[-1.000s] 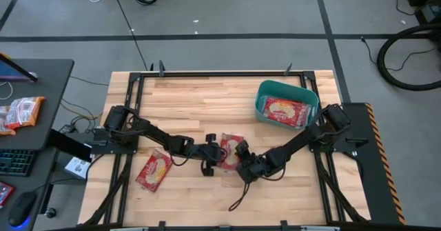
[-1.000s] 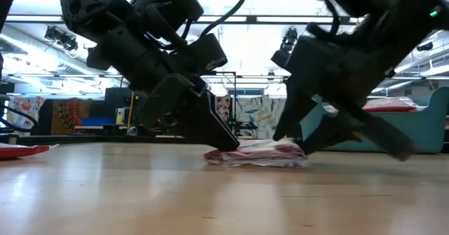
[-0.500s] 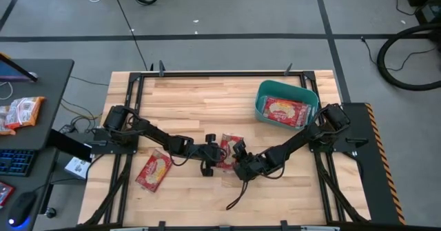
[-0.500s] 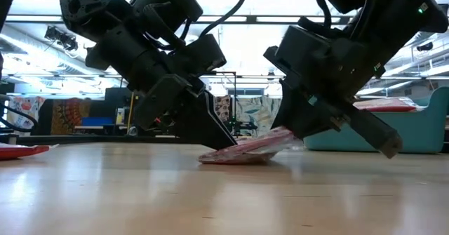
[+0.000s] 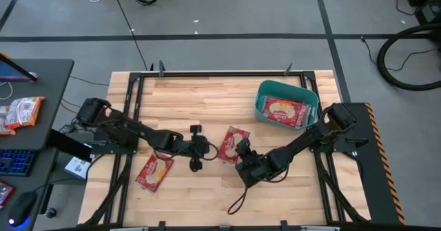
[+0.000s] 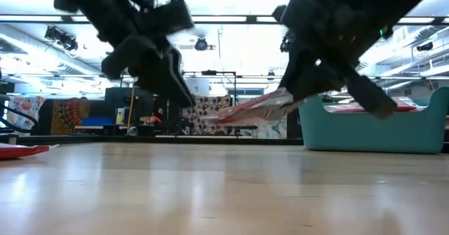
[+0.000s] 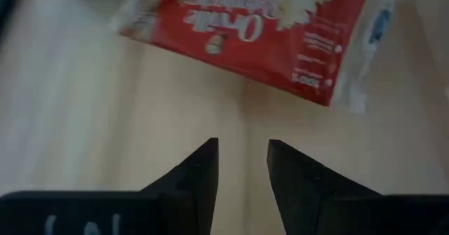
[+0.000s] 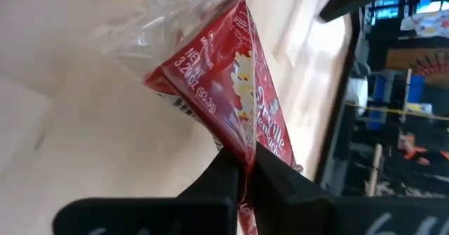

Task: Sort popcorn bags into baskets
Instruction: Put the red popcorn bag into the green container

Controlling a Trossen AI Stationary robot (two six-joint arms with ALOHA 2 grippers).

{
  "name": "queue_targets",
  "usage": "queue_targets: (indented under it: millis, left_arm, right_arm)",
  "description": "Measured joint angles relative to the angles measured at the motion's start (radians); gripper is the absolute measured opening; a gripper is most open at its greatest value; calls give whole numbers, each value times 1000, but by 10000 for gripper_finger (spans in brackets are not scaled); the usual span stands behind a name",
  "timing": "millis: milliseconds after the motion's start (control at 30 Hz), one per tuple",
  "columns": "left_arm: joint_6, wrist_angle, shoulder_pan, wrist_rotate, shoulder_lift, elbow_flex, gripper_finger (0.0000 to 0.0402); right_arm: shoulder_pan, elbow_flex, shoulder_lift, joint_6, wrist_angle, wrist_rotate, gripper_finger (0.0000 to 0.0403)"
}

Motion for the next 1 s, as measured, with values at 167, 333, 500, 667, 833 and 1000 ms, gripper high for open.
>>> queue_targets:
  millis: [167, 333, 500, 667, 833, 1000]
  left_arm:
    - [-11, -65, -5, -35, -53, 2, 130]
    - [-21, -95, -5, -39, -101, 3, 130]
    - [-20, -110, -5, -39, -129, 3, 130]
    - [-21, -114, -5, -39, -130, 4, 130]
    - [-36, -130, -5, -39, -130, 4, 130]
    - [-48, -152, -9, -39, -130, 4, 130]
  right_arm:
    - [4, 103, -8, 132, -273, 79, 20]
    - [-9, 205, -14, 413, -614, 182, 28]
    - [-43, 290, -16, 827, -1011, 164, 27]
    - [-107, 260, -42, 1177, -1173, 52, 29]
    - [-145, 162, -98, 1312, -1190, -4, 26]
    - [-165, 32, -195, 1410, -1195, -29, 26]
